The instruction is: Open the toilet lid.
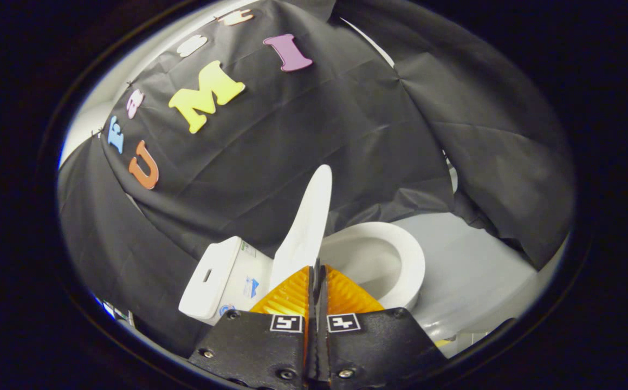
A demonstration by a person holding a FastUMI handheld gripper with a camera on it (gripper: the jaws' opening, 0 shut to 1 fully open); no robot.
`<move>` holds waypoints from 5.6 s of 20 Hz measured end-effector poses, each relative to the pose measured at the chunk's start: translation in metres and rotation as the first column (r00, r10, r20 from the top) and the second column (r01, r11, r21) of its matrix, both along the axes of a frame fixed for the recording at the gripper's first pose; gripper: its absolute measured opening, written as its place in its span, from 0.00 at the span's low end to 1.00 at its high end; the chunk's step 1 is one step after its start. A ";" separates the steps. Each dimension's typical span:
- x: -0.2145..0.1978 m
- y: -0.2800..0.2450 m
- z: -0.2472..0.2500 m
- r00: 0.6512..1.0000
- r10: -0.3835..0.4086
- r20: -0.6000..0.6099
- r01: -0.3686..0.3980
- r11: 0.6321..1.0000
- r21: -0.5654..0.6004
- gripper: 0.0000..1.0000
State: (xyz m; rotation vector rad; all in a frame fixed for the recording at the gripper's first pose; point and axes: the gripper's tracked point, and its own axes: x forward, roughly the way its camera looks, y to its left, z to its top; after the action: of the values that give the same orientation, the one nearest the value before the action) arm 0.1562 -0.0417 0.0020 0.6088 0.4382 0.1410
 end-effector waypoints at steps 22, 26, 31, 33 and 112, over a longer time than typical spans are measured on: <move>-0.008 0.088 0.079 0.994 0.054 0.091 -0.040 0.987 -0.158 0.04; -0.009 0.104 0.090 0.991 0.071 0.110 -0.049 0.980 -0.191 0.04; -0.011 0.130 0.101 0.987 0.102 0.123 -0.072 0.971 -0.228 0.04; -0.012 0.139 0.105 0.986 0.108 0.129 -0.074 0.967 -0.246 0.04; -0.120 0.042 0.010 0.913 -0.088 0.398 0.280 0.844 -0.456 1.00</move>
State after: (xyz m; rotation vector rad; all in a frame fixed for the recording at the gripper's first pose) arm 0.0364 -0.0001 0.0119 0.0919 0.0396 -0.0542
